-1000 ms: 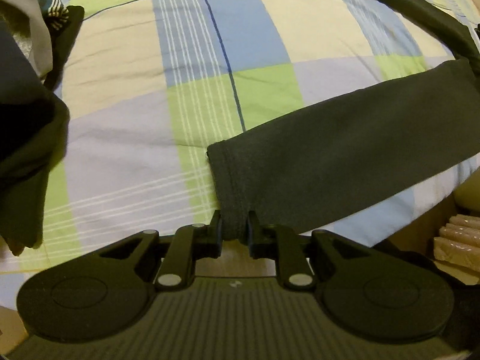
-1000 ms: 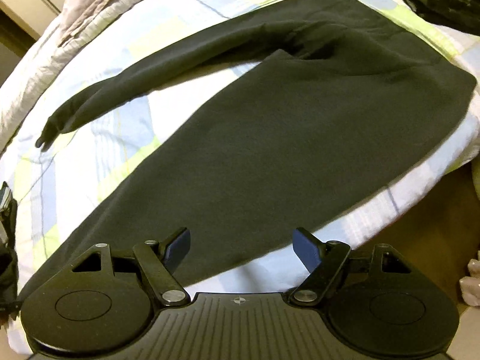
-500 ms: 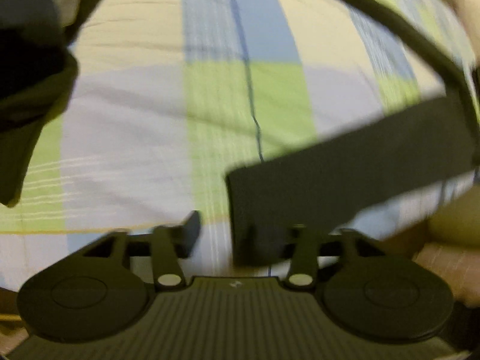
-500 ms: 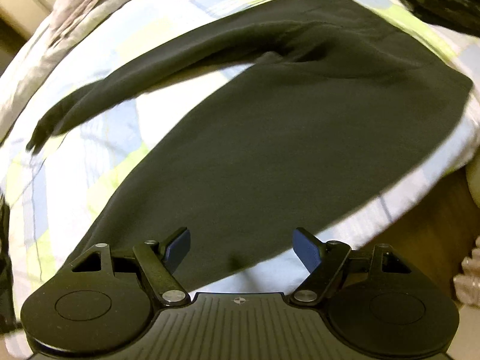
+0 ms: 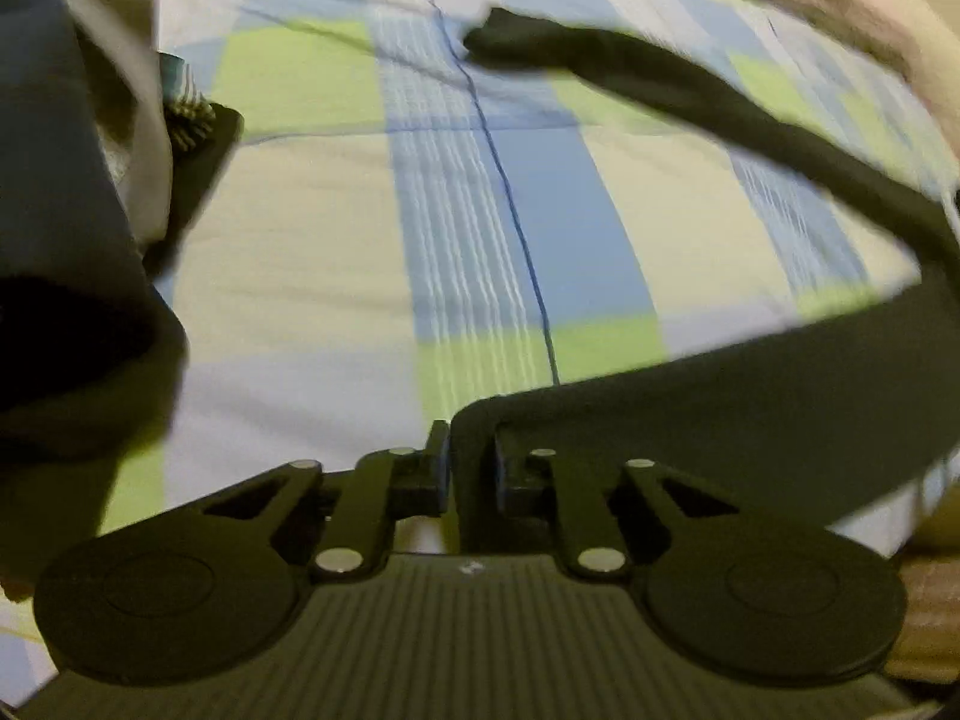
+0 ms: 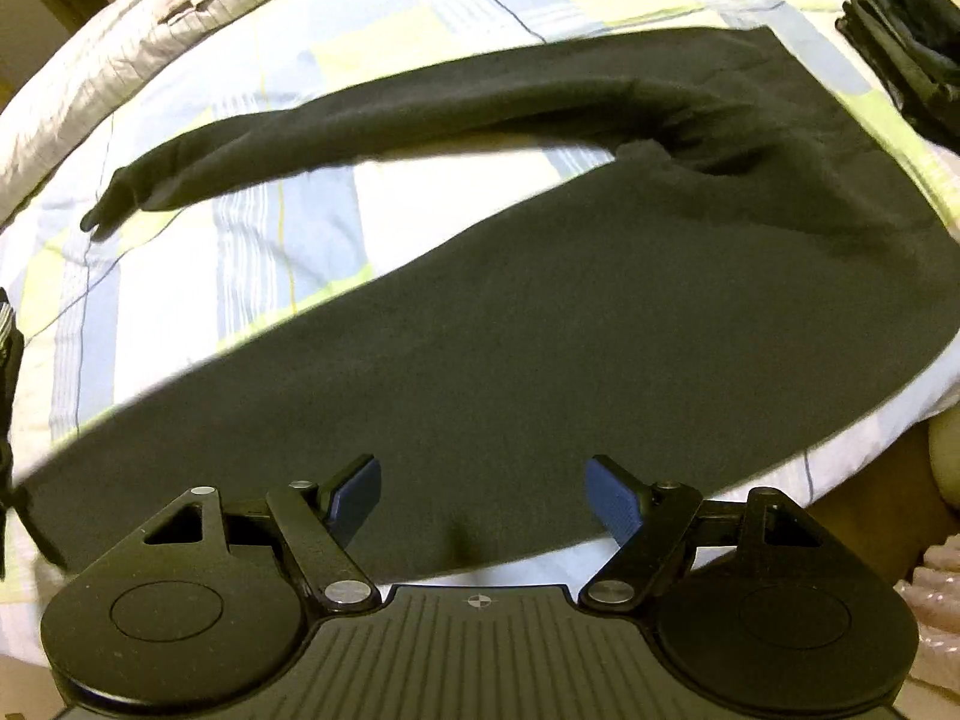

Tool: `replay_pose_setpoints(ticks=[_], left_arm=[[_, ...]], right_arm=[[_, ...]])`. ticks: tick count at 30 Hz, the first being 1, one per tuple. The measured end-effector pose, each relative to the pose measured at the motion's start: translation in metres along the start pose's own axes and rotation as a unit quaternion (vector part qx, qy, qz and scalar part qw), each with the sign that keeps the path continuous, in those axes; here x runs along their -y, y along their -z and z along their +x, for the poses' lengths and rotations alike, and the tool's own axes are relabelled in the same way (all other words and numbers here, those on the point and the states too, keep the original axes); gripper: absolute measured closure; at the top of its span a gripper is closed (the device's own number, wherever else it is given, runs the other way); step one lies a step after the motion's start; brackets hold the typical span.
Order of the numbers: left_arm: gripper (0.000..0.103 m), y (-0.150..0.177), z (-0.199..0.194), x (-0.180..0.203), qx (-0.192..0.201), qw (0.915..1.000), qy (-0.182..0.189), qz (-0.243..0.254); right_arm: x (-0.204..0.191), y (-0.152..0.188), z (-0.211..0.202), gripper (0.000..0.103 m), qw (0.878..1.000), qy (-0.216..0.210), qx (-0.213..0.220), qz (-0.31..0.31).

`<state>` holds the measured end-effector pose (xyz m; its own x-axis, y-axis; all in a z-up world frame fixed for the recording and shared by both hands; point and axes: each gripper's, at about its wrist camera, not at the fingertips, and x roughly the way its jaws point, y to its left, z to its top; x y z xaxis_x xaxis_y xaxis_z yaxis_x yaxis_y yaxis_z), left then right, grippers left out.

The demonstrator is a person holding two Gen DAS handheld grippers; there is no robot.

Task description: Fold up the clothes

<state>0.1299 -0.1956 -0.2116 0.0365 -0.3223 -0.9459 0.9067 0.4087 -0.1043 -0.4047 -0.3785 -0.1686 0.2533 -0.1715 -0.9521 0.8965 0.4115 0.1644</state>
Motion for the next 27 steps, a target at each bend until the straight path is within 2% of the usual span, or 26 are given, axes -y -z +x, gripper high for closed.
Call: replay_pose_setpoints(ticks=[3, 6, 8, 11, 14, 16, 18, 23, 27], left_arm=[[0.087, -0.005, 0.011, 0.000, -0.019, 0.9992, -0.029, 0.021], [0.083, 0.001, 0.004, 0.009, -0.002, 0.9958, -0.062, 0.067], [0.081, 0.007, 0.002, 0.029, 0.008, 0.9897, -0.069, 0.125], [0.075, 0.026, -0.006, 0.069, 0.008, 0.9727, -0.041, 0.228], [0.073, 0.045, -0.007, 0.125, 0.005, 0.9473, 0.002, 0.320], [0.070, 0.054, -0.007, 0.164, 0.006, 0.9336, 0.025, 0.357], [0.070, 0.061, -0.005, 0.203, 0.002, 0.9246, 0.036, 0.379], [0.069, 0.070, 0.004, 0.298, -0.007, 0.9213, 0.042, 0.387], [0.068, 0.062, 0.002, 0.361, 0.003, 0.9203, 0.035, 0.390]], right_arm=[[0.000, -0.001, 0.001, 0.025, 1.000, 0.004, 0.001, 0.006], [0.009, 0.001, -0.004, 0.025, 1.000, 0.015, 0.012, 0.020], [0.023, 0.003, -0.008, 0.025, 0.999, 0.029, 0.018, 0.029], [0.063, 0.007, -0.016, 0.025, 0.996, 0.059, 0.031, 0.063], [0.117, 0.003, -0.026, 0.025, 0.989, 0.083, 0.051, 0.111], [0.157, -0.004, -0.030, 0.025, 0.983, 0.090, 0.064, 0.149], [0.200, -0.015, -0.027, 0.025, 0.978, 0.082, 0.081, 0.172], [0.305, -0.042, -0.018, 0.025, 0.964, 0.062, 0.125, 0.228], [0.364, -0.066, -0.006, 0.025, 0.965, 0.057, 0.133, 0.219]])
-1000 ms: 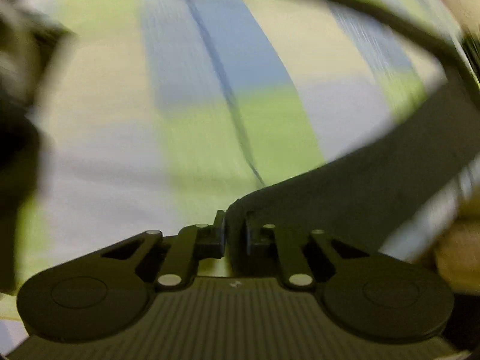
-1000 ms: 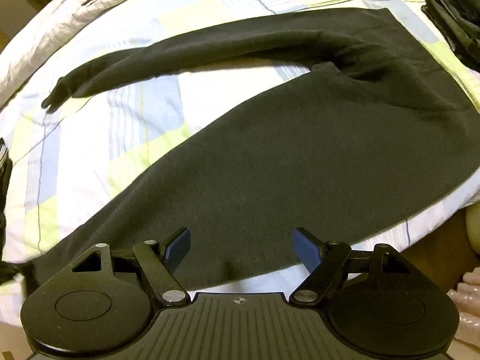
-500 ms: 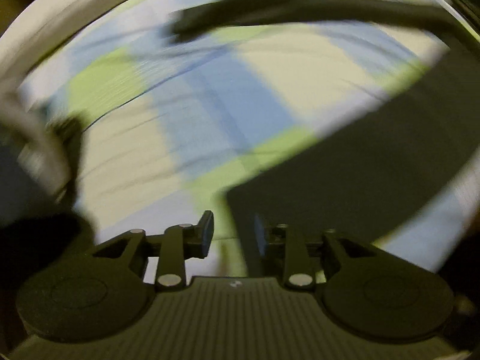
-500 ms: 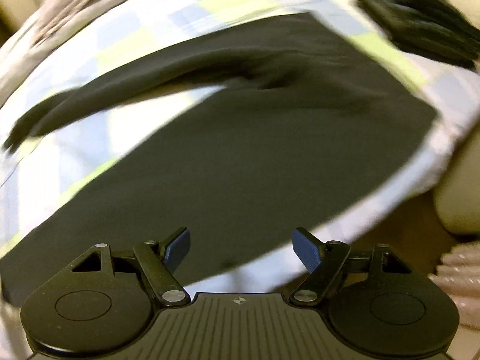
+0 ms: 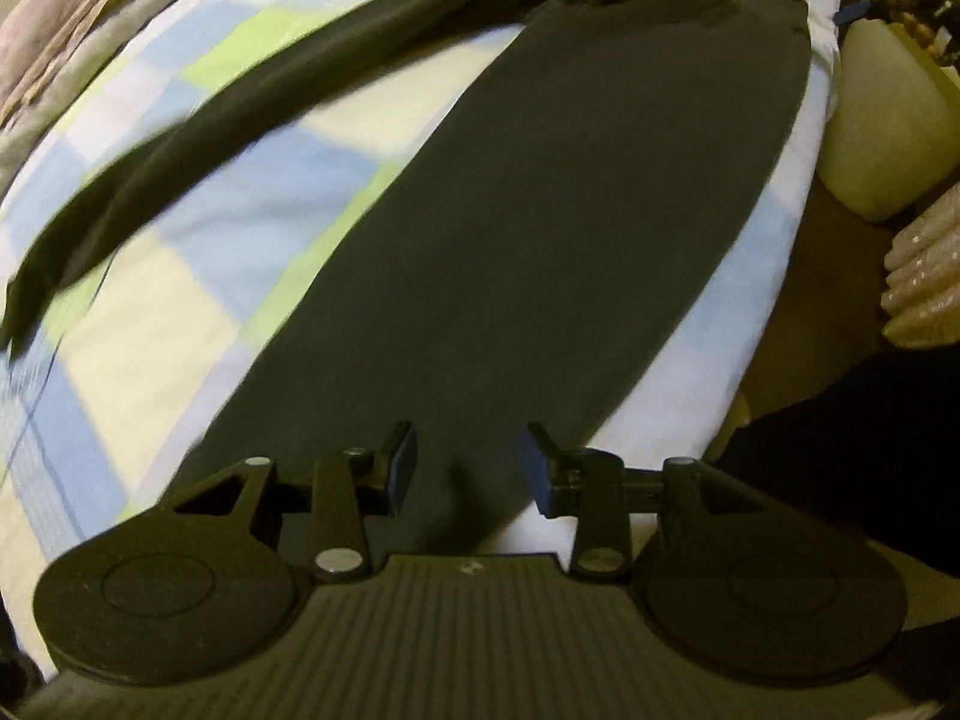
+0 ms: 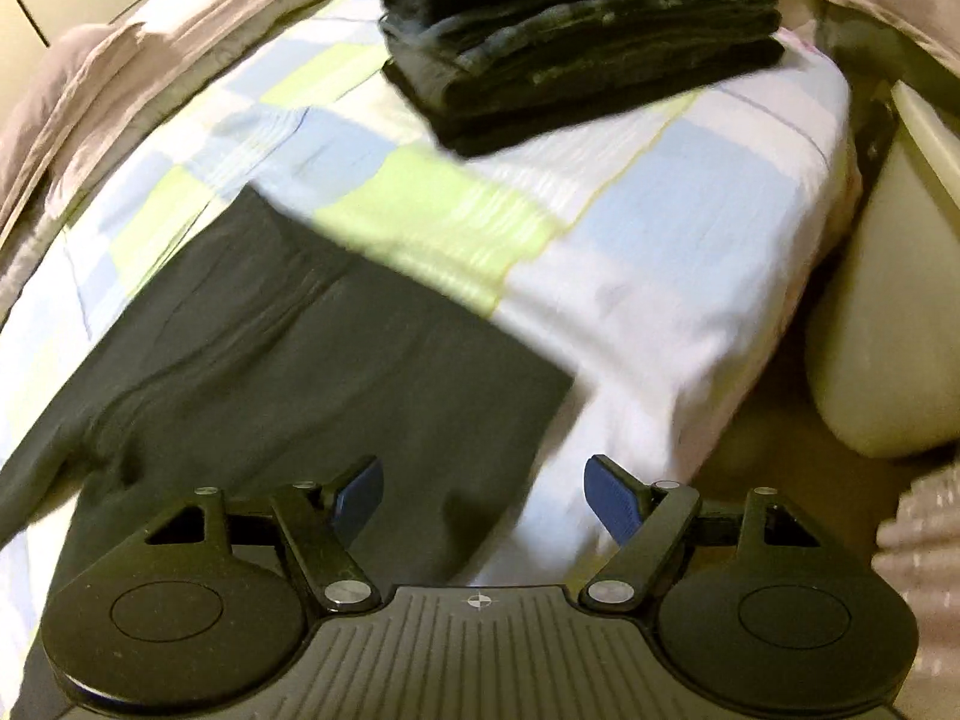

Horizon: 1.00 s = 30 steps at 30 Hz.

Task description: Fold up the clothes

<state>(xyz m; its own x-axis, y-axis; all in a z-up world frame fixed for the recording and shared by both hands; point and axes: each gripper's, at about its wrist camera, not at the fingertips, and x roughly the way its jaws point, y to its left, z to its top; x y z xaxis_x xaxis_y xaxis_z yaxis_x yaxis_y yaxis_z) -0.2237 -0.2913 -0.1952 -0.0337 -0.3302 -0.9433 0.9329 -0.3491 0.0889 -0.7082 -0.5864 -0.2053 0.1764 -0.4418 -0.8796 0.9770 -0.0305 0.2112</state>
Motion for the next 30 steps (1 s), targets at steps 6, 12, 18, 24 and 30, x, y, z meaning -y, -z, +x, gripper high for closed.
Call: replay_pose_setpoints(ticks=[6, 12, 18, 24, 30], left_arm=[[0.062, -0.051, -0.006, -0.012, 0.015, 0.9989, -0.039, -0.021], [0.059, -0.075, -0.004, -0.045, 0.026, 0.9974, -0.060, -0.031], [0.059, -0.088, 0.023, -0.056, 0.015, 0.9988, -0.041, -0.022], [0.058, -0.105, 0.050, -0.058, -0.001, 0.9996, -0.024, -0.013], [0.058, -0.154, 0.063, -0.013, 0.007, 1.0000, 0.002, 0.005]], right_arm=[[-0.017, -0.048, 0.005, 0.025, 0.994, -0.060, 0.014, -0.089], [-0.081, -0.079, 0.040, 0.029, 0.972, -0.134, -0.024, -0.191], [-0.109, -0.092, 0.090, 0.049, 0.966, -0.119, -0.056, -0.223], [-0.117, -0.100, 0.136, 0.049, 0.946, -0.115, -0.081, -0.293], [-0.116, -0.100, 0.147, 0.082, 0.912, -0.136, -0.094, -0.376]])
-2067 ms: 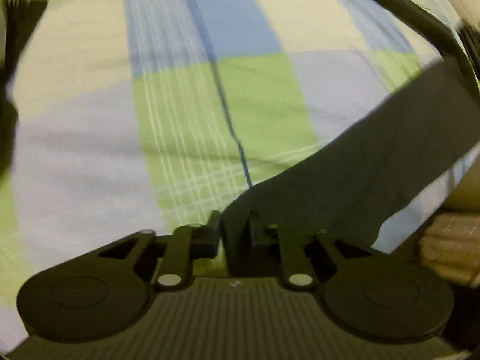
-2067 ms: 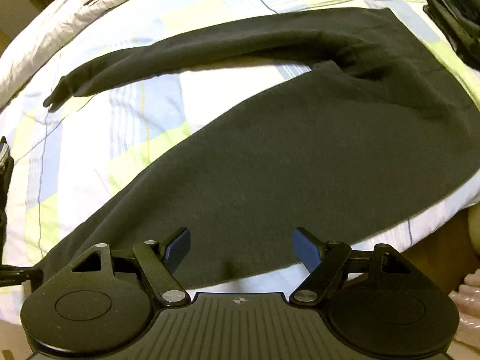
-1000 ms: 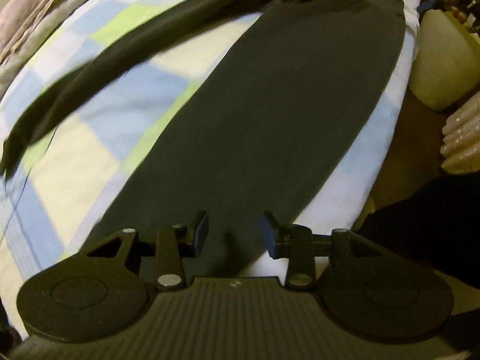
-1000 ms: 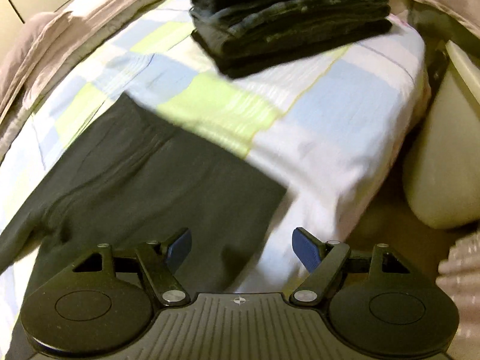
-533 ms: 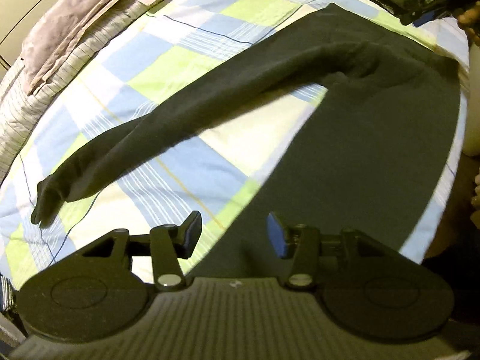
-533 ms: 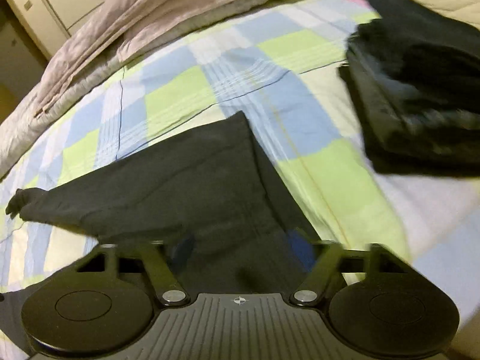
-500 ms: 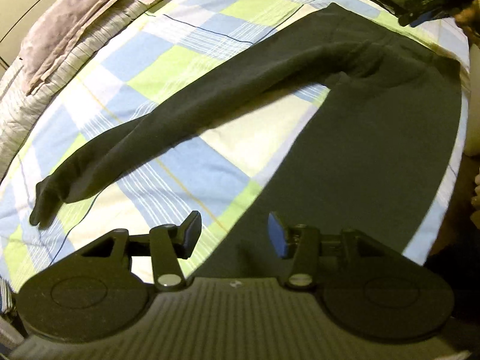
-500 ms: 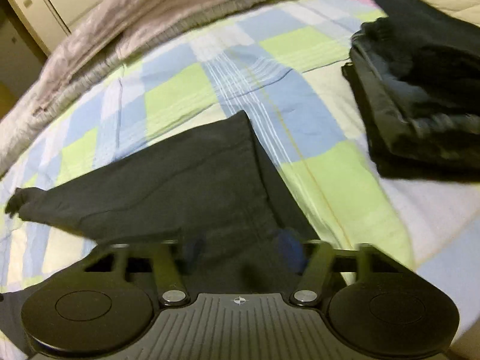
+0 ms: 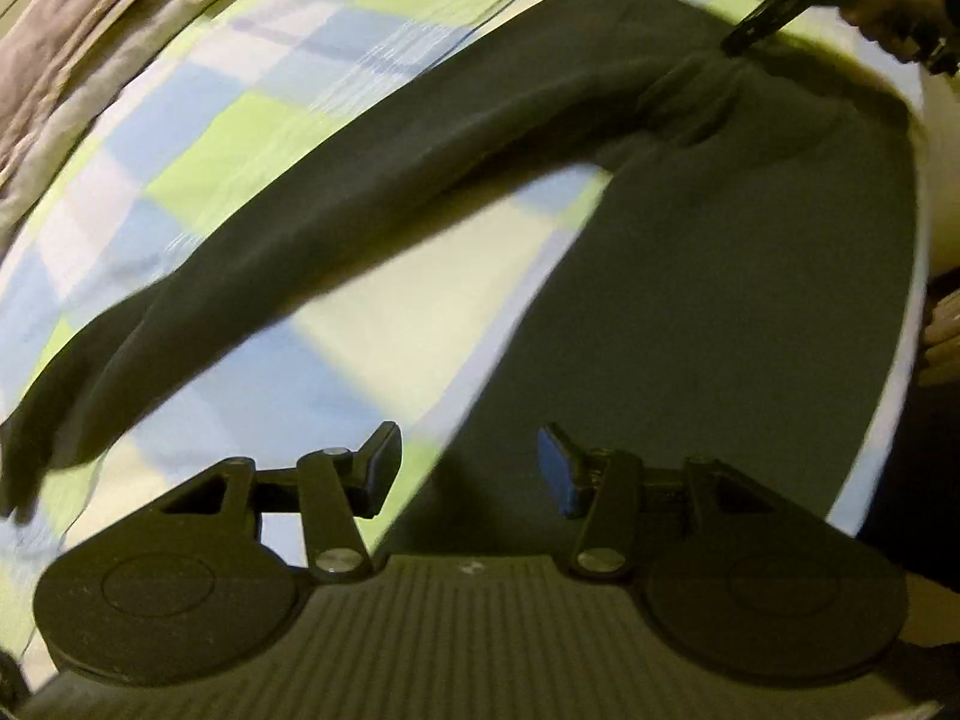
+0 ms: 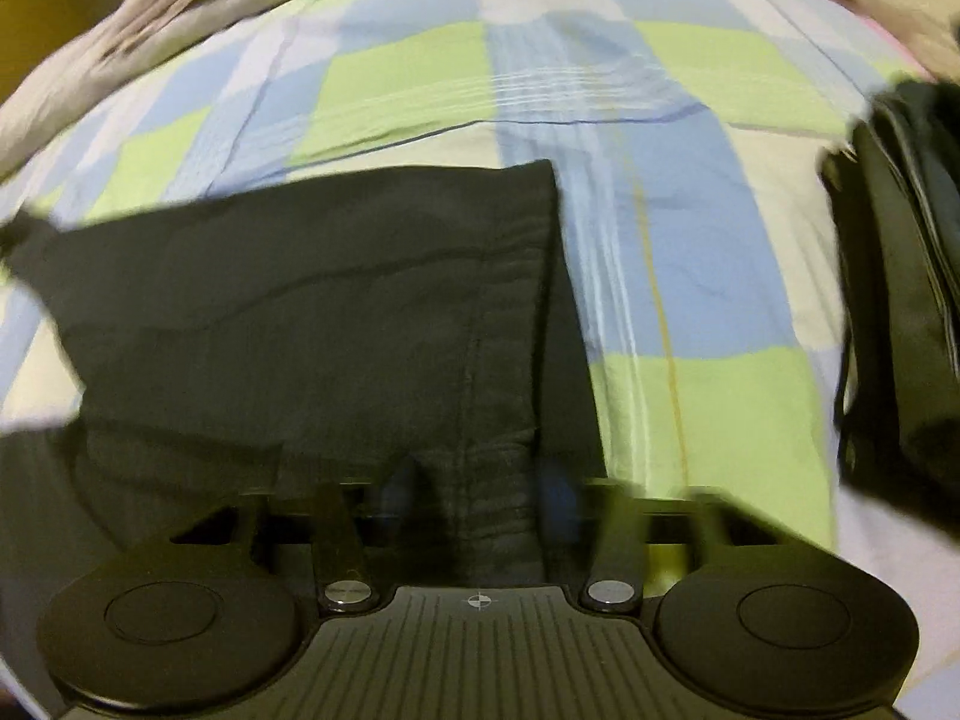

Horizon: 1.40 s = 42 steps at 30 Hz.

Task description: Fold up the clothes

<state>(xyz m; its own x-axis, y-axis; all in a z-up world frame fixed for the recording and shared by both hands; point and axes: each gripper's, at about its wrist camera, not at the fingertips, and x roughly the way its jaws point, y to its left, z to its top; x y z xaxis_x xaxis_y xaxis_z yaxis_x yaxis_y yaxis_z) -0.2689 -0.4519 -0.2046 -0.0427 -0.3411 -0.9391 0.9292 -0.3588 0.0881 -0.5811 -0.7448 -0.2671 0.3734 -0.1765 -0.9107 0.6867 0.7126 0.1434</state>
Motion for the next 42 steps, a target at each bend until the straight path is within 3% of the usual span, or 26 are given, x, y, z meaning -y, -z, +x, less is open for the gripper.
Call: replay_pose_setpoints(ticks=[1, 2, 6, 8, 13, 14, 16, 17, 18, 21, 26, 30, 34, 36, 39, 42], left_arm=[[0.058, -0.012, 0.001, 0.010, 0.005, 0.9999, 0.008, 0.005], [0.058, -0.025, 0.003, 0.021, 0.011, 0.9998, 0.015, 0.010], [0.058, -0.065, 0.010, 0.049, 0.025, 0.9988, 0.039, 0.019], [0.058, -0.083, 0.014, 0.061, 0.030, 0.9981, 0.049, 0.021], [0.057, -0.082, 0.015, 0.042, 0.010, 0.9996, 0.025, 0.006], [0.057, -0.078, 0.013, 0.032, 0.004, 0.9999, 0.012, 0.000], [0.052, -0.066, 0.011, 0.006, -0.008, 0.9997, -0.019, -0.013], [0.051, -0.058, 0.009, -0.008, -0.014, 0.9991, -0.037, -0.016], [0.048, -0.050, 0.007, -0.023, -0.018, 0.9983, -0.054, -0.016], [0.045, -0.024, 0.002, -0.069, -0.031, 0.9942, -0.102, -0.010], [0.042, 0.025, 0.006, -0.147, -0.043, 0.9871, -0.151, 0.028], [0.042, 0.061, 0.020, -0.203, -0.046, 0.9807, -0.171, 0.083], [0.040, 0.099, 0.025, -0.258, -0.034, 0.9665, -0.197, 0.161], [0.040, 0.114, 0.033, -0.287, -0.034, 0.9557, -0.213, 0.200], [0.040, 0.118, 0.032, -0.301, -0.031, 0.9553, -0.212, 0.203], [0.039, 0.121, 0.029, -0.313, -0.028, 0.9564, -0.210, 0.201]], right_arm=[[0.001, -0.001, -0.002, 0.097, 1.000, -0.003, -0.005, -0.012], [0.003, -0.004, -0.009, 0.098, 1.000, 0.010, 0.001, -0.021], [0.042, -0.013, -0.025, 0.098, 0.999, 0.001, 0.033, 0.024], [0.045, -0.009, -0.013, 0.098, 1.000, 0.001, 0.016, 0.006], [0.046, -0.008, -0.006, 0.094, 1.000, -0.002, 0.017, 0.026], [0.046, -0.008, -0.007, 0.091, 1.000, -0.003, 0.015, 0.026], [0.044, -0.008, -0.009, 0.075, 1.000, 0.008, 0.010, 0.023], [0.042, -0.008, -0.012, 0.061, 0.999, 0.024, 0.010, 0.019], [0.039, -0.009, -0.017, 0.056, 0.999, 0.035, 0.013, 0.019], [0.026, -0.013, -0.030, 0.055, 0.997, 0.066, 0.022, 0.015], [-0.037, -0.032, -0.044, 0.055, 0.995, 0.080, 0.053, -0.026], [-0.121, -0.055, -0.035, 0.055, 0.993, 0.061, 0.065, -0.075], [-0.226, -0.084, -0.004, 0.055, 0.984, 0.027, 0.065, -0.161], [-0.277, -0.096, 0.014, 0.055, 0.974, 0.012, 0.069, -0.213], [-0.347, -0.108, 0.046, 0.055, 0.949, -0.001, 0.067, -0.307], [-0.400, -0.114, 0.078, 0.054, 0.913, 0.000, 0.066, -0.404]])
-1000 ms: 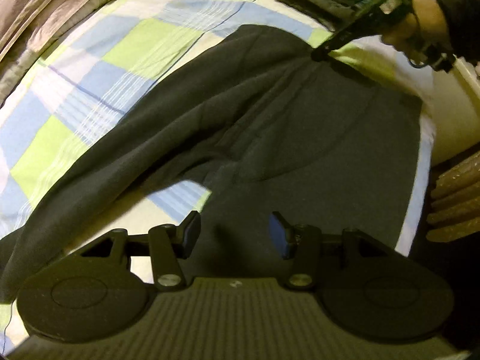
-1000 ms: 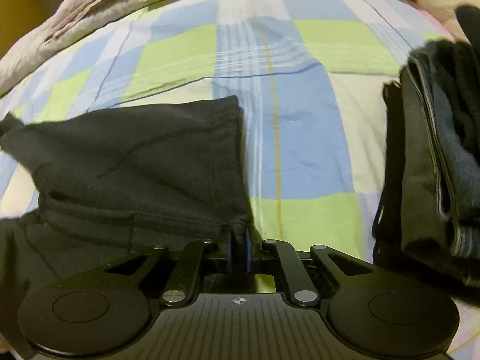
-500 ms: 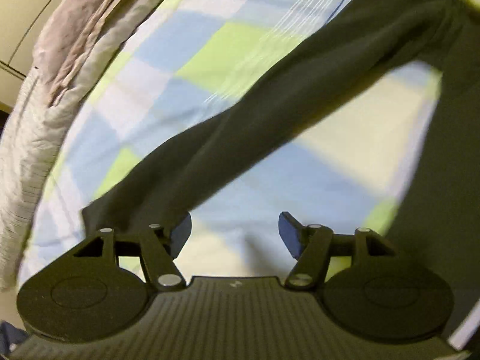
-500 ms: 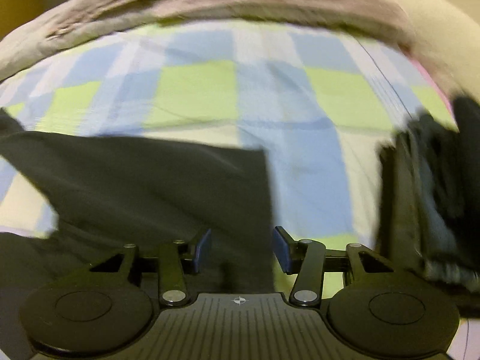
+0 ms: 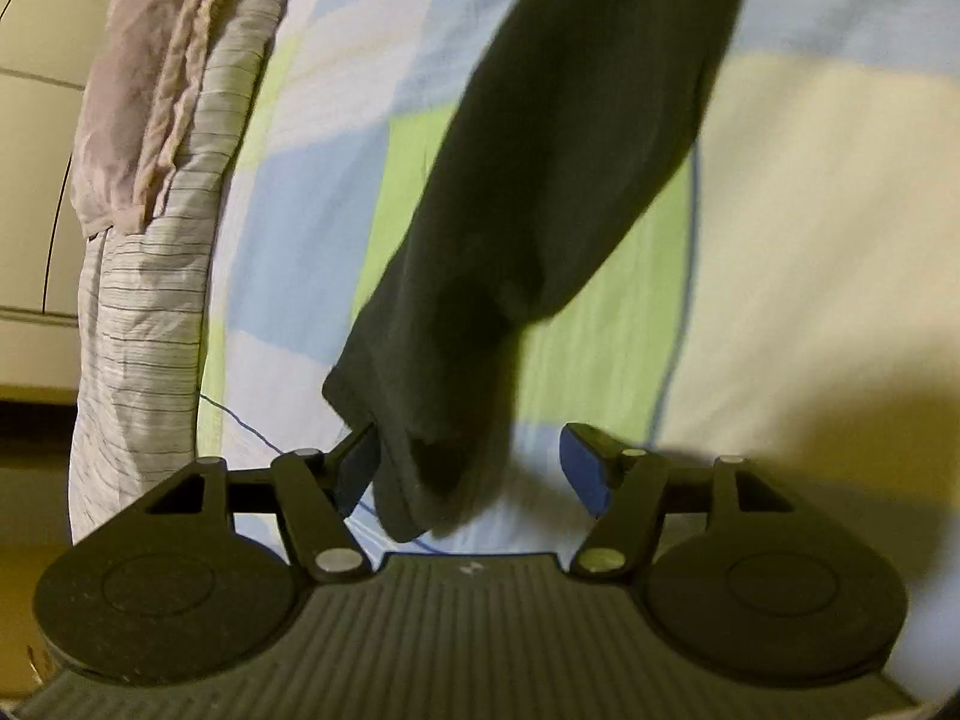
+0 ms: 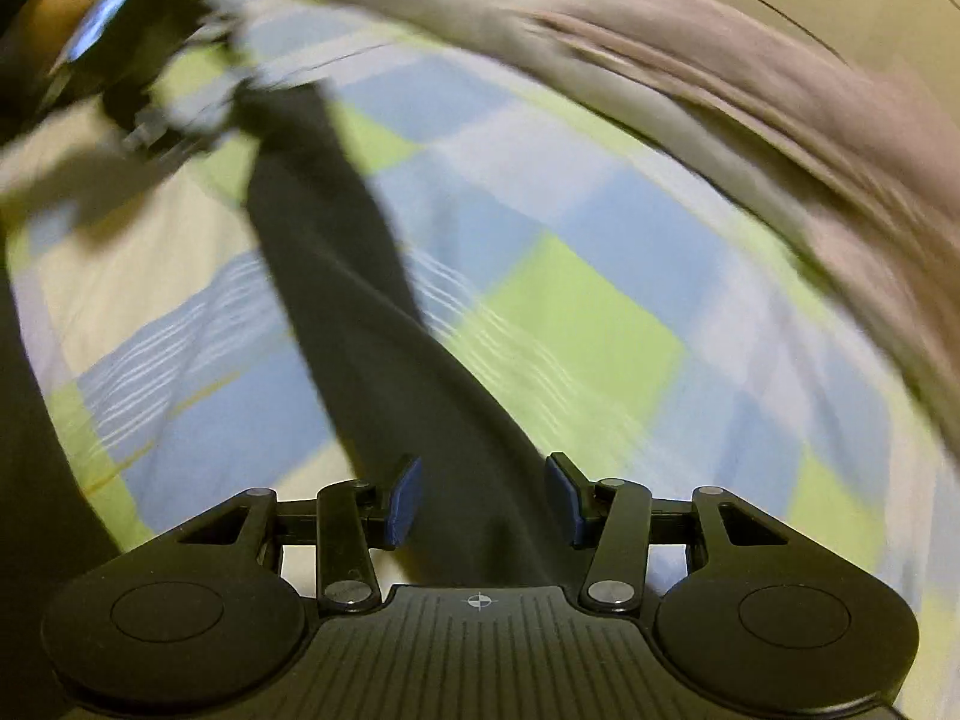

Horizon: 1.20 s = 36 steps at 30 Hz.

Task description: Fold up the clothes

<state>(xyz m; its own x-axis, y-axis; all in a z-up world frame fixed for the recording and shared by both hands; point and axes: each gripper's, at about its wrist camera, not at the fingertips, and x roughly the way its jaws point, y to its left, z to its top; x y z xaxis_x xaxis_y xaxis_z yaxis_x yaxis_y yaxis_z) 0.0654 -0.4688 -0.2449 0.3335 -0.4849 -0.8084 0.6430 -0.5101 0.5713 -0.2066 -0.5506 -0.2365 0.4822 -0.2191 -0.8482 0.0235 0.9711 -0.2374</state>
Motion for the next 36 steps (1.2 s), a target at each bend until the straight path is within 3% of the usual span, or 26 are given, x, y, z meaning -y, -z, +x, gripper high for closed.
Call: replay_pose_setpoints(ticks=[2, 3, 4, 9, 10, 11, 12, 15, 16, 17, 19, 21, 22, 23, 25, 26, 27, 30, 32, 36], left_arm=[[0.045, 0.005, 0.002, -0.006, 0.002, 1.0000, 0.002, -0.002], [0.078, 0.008, 0.003, -0.010, 0.003, 1.0000, 0.002, -0.003], [0.095, 0.010, 0.003, -0.013, 0.004, 1.0000, 0.003, -0.003], [0.097, 0.023, 0.008, -0.029, 0.009, 0.9999, 0.007, -0.008], [0.097, 0.025, 0.009, -0.032, 0.009, 0.9999, 0.008, -0.008], [0.097, 0.027, -0.002, -0.035, 0.006, 0.9996, 0.019, -0.021], [0.097, 0.029, -0.017, -0.039, -0.004, 0.9987, 0.039, -0.033], [0.097, 0.036, -0.062, -0.052, -0.043, 0.9902, 0.113, -0.070], [0.097, 0.037, -0.076, -0.060, -0.063, 0.9821, 0.155, -0.086], [0.096, 0.039, -0.088, -0.068, -0.084, 0.9685, 0.209, -0.105], [0.093, 0.041, -0.105, -0.082, -0.101, 0.9548, 0.252, -0.121], [0.085, 0.038, -0.095, -0.092, -0.124, 0.9520, 0.244, -0.137], [0.064, 0.037, -0.088, -0.097, -0.135, 0.9509, 0.237, -0.145], [0.054, 0.037, -0.079, -0.100, -0.141, 0.9504, 0.220, -0.169], [0.050, 0.037, -0.061, -0.107, -0.149, 0.9469, 0.177, -0.224], [0.050, 0.037, -0.052, -0.110, -0.152, 0.9434, 0.155, -0.251], [0.050, 0.037, -0.048, -0.108, -0.149, 0.9416, 0.148, -0.263], [0.038, 0.039, -0.042, -0.092, -0.141, 0.9386, 0.145, -0.280], [0.037, 0.043, -0.037, -0.071, -0.150, 0.9353, 0.157, -0.280], [0.037, 0.065, -0.030, -0.032, -0.174, 0.9083, 0.189, -0.330]], right_arm=[[-0.020, -0.017, 0.021, 0.053, 0.998, -0.002, 0.002, -0.065], [-0.027, -0.023, 0.030, 0.053, 0.996, -0.004, 0.006, -0.094], [-0.033, -0.029, 0.039, 0.053, 0.993, -0.005, 0.010, -0.117], [-0.056, -0.048, 0.084, 0.054, 0.979, -0.021, 0.010, -0.202], [-0.058, -0.050, 0.090, 0.060, 0.978, -0.025, 0.002, -0.209], [-0.058, -0.052, 0.091, 0.097, 0.978, -0.035, -0.008, -0.203], [-0.057, -0.055, 0.092, 0.103, 0.979, -0.046, -0.017, -0.198], [-0.050, -0.058, 0.055, 0.103, 0.981, -0.101, -0.009, -0.168], [-0.046, -0.060, 0.039, 0.103, 0.980, -0.127, -0.007, -0.152], [-0.043, -0.061, 0.024, 0.103, 0.979, -0.152, -0.006, -0.136], [-0.021, -0.067, -0.002, 0.103, 0.976, -0.204, -0.002, -0.076], [0.000, -0.075, -0.003, 0.103, 0.980, -0.192, 0.014, -0.049], [0.010, -0.078, -0.004, 0.103, 0.982, -0.186, 0.022, -0.036], [0.020, -0.082, -0.004, 0.103, 0.983, -0.180, 0.030, -0.022], [0.037, -0.085, 0.021, 0.077, 0.992, -0.125, 0.028, 0.007], [0.045, -0.086, 0.034, 0.045, 0.995, -0.098, 0.027, 0.021], [0.054, -0.088, 0.046, 0.041, 0.997, -0.070, 0.026, 0.036], [0.079, -0.074, 0.044, 0.041, 0.993, -0.049, 0.030, 0.104], [0.081, -0.054, 0.037, 0.041, 0.991, -0.044, 0.015, 0.127], [0.070, 0.002, 0.018, 0.041, 0.983, -0.039, -0.042, 0.175]])
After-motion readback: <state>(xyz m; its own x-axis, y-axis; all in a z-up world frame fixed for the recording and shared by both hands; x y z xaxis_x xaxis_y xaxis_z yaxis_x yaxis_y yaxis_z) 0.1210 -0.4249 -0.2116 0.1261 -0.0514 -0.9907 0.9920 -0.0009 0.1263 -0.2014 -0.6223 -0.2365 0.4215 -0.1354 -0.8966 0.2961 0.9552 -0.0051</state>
